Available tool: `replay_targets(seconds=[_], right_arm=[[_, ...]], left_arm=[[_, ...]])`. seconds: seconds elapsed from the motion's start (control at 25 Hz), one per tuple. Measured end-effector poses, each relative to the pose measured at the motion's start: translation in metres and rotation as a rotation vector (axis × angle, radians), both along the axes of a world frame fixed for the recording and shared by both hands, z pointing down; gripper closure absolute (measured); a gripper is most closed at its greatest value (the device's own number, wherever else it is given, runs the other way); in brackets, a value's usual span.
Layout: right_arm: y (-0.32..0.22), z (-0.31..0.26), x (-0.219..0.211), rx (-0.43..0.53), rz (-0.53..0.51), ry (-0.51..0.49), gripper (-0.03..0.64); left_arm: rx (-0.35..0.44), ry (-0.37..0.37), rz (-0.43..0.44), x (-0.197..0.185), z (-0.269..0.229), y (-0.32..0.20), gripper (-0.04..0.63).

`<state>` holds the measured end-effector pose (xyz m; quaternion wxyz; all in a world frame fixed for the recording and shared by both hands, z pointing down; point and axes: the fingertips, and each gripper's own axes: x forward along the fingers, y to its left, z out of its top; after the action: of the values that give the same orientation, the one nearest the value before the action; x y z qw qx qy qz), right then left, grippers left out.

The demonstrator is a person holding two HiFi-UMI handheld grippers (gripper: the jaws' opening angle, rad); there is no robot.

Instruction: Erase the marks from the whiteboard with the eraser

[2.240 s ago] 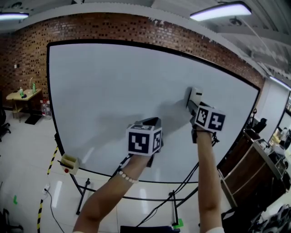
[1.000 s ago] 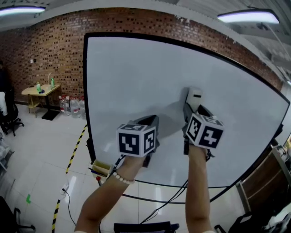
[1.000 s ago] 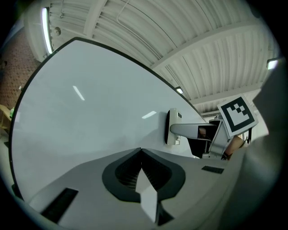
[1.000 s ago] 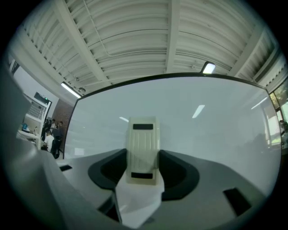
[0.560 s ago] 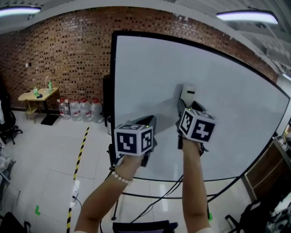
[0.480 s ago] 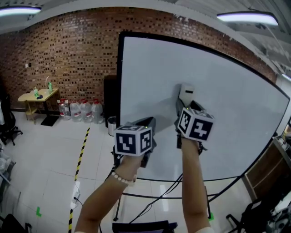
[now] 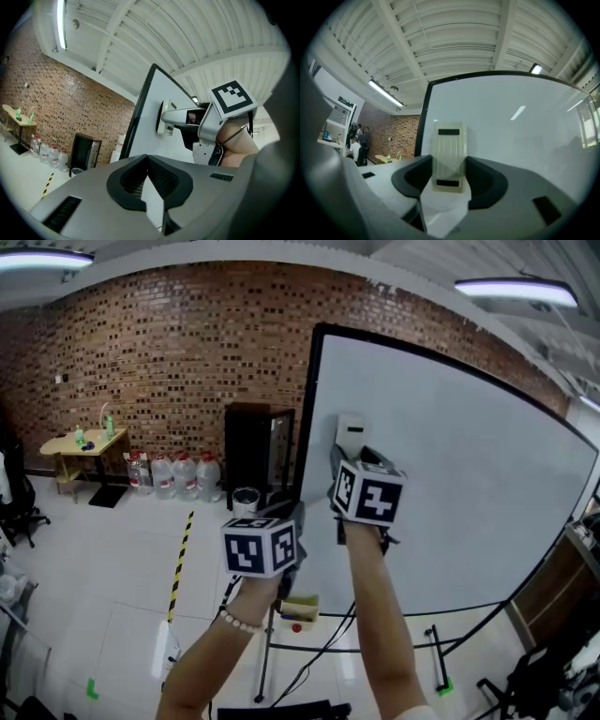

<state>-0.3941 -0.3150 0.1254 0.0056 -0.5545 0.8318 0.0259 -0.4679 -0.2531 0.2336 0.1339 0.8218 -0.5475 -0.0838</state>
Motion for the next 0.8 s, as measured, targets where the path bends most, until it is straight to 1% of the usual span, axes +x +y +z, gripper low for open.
replay_targets(seconds=[0.16, 0.28, 0.44, 0.56, 0.8], right_arm=[[0.007, 0.001, -0.039, -0.005, -0.031, 0.005, 0.368], [0.010, 0.004, -0.057, -0.002, -0.038, 0.017, 0.367], [0.011, 0.019, -0.066, -0.005, -0.035, -0.004, 0.367], [0.010, 0.043, -0.070, -0.027, -0.043, -0.031, 0.367], [0.005, 0.091, -0.061, -0.066, -0.046, -0.034, 0.367]], left_arm=[[-0.012, 0.012, -0.016, -0.033, 0.007, 0.008, 0.607], [-0.019, 0.021, -0.029, -0.049, 0.008, 0.012, 0.607], [-0.019, 0.015, -0.031, -0.063, 0.011, 0.016, 0.607], [-0.021, 0.009, -0.029, -0.068, 0.015, 0.017, 0.607], [-0.037, 0.004, -0.011, -0.058, 0.027, 0.014, 0.607]])
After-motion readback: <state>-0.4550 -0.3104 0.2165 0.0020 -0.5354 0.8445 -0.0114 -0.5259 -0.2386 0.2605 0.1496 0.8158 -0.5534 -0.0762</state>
